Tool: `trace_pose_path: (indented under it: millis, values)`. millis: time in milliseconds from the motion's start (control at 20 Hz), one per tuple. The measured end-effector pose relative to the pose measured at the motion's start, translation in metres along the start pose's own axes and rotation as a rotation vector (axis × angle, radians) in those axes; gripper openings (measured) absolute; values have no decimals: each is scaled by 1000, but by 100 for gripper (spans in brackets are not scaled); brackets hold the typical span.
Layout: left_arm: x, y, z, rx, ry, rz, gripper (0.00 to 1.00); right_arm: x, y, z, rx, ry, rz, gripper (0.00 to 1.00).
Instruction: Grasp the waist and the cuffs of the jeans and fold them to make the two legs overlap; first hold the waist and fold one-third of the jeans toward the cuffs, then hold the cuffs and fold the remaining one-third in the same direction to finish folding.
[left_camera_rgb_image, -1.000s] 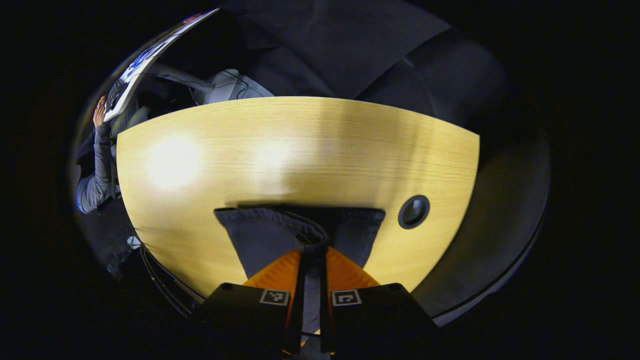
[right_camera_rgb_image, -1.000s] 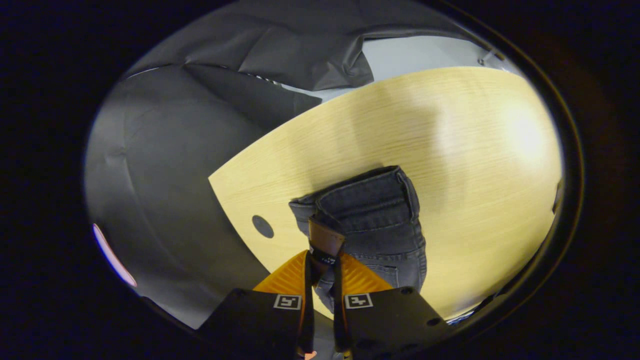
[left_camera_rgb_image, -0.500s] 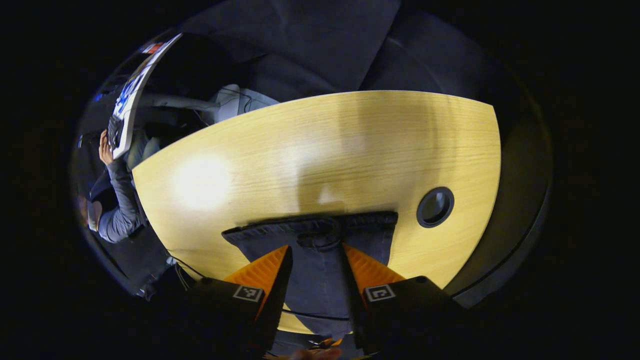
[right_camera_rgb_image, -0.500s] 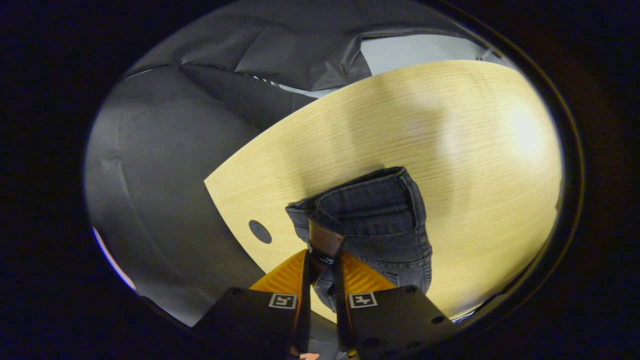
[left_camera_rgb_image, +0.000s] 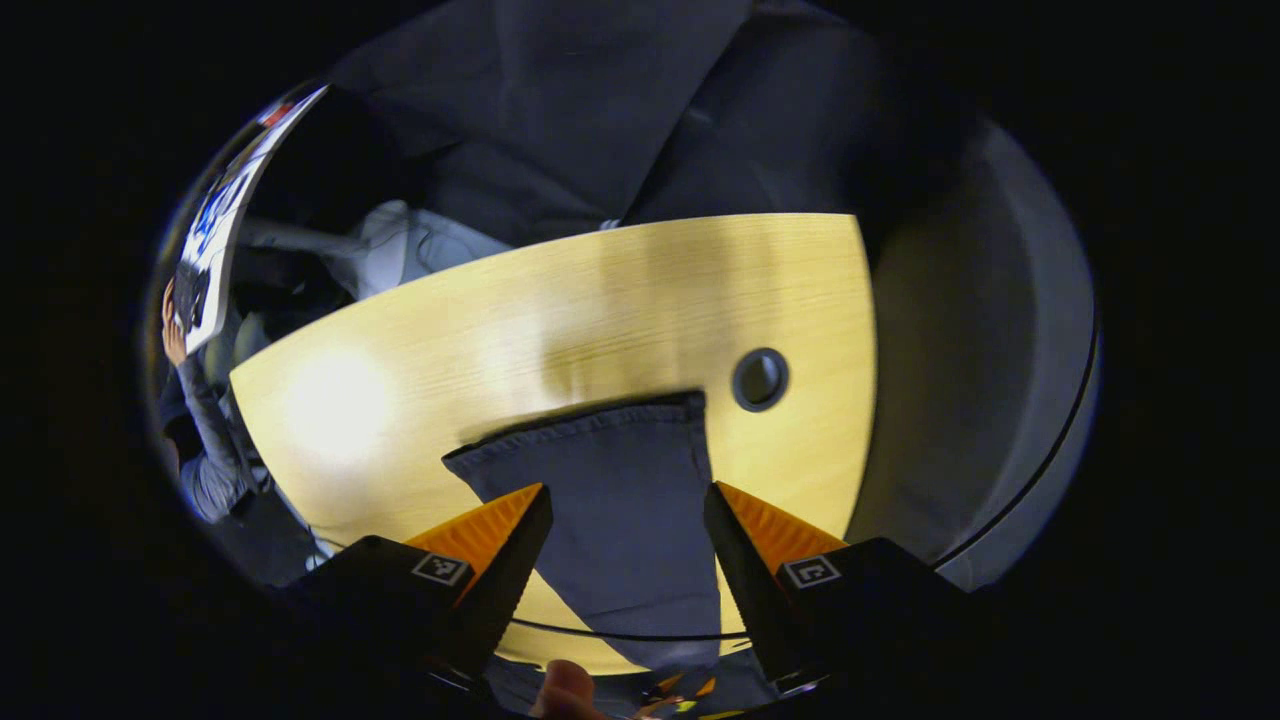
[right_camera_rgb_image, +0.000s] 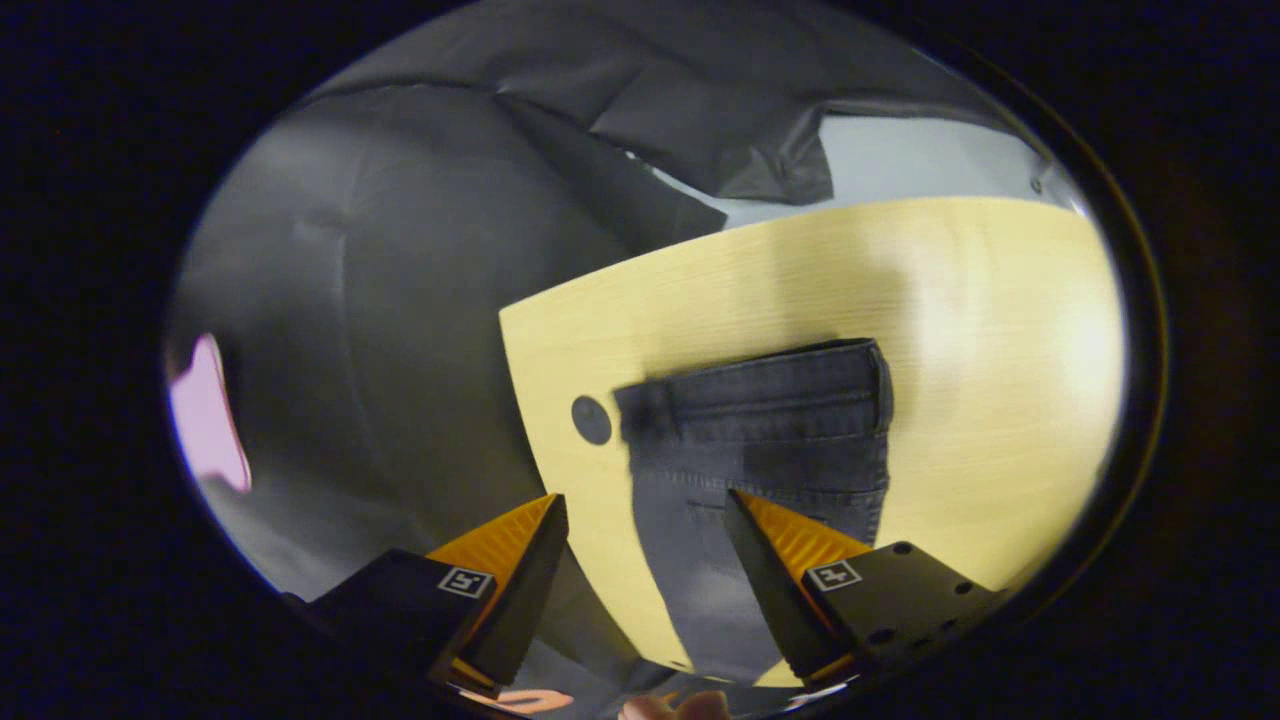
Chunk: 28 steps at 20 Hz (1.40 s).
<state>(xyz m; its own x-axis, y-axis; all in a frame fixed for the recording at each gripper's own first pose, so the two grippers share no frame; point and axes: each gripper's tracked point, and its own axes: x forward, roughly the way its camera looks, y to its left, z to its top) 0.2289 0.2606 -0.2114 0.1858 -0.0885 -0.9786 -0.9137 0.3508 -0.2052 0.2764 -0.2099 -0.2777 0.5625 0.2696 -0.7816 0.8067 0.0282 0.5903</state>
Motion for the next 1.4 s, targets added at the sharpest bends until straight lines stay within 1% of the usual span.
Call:
trace_pose_path:
  millis: [50,150,200,350,400,450,500,600,650,750,800,900,1000,1050,1100,1150,1200,1300,1400]
  values:
    - [-19,-6,-4,83,-57,-47,98,-11,1,-10,-89,-1,7,97]
    - [-71,-22,-19,238,-191,-152,98,-41,4,-27,-302,-28,30,98]
    - [-102,-28,-32,308,-264,-204,98,-59,3,-34,-423,-60,49,98]
    - [-185,-48,-81,533,-498,-365,98,-113,14,-57,-804,-210,120,98]
    - [-212,-52,-101,597,-577,-410,98,-126,22,-68,-915,-258,157,94]
    - [-235,-55,-123,660,-640,-457,98,-141,31,-79,-1015,-305,199,98]
    - [-255,-54,-144,722,-704,-500,99,-154,41,-93,-1111,-356,246,98]
    - [-274,-48,-182,834,-841,-554,98,-181,51,-118,-1278,-464,323,97]
    - [-283,-43,-202,879,-907,-578,98,-193,54,-133,-1343,-510,369,97]
    - [-286,-30,-241,946,-998,-621,98,-207,52,-156,-1434,-583,445,98]
    - [-286,-24,-258,966,-1033,-629,98,-222,51,-159,-1460,-610,461,98]
    - [-279,-9,-290,966,-1063,-667,98,-230,37,-171,-1494,-627,462,98]
    - [-267,3,-319,966,-1086,-702,99,-233,14,-179,-1492,-613,466,98]
    - [-260,2,-330,977,-1091,-721,98,-233,4,-180,-1498,-608,458,98]
    - [-251,1,-343,985,-1080,-733,100,-228,-5,-179,-1512,-612,446,98]
    - [-243,4,-353,984,-1060,-732,94,-225,-14,-177,-1532,-619,432,98]
    - [-237,7,-363,988,-1041,-738,99,-222,-19,-172,-1541,-624,420,98]
    - [-227,7,-369,987,-1021,-736,98,-212,-27,-156,-1525,-611,382,98]
    - [-218,8,-372,980,-992,-717,98,-193,-40,-129,-1473,-580,325,98]
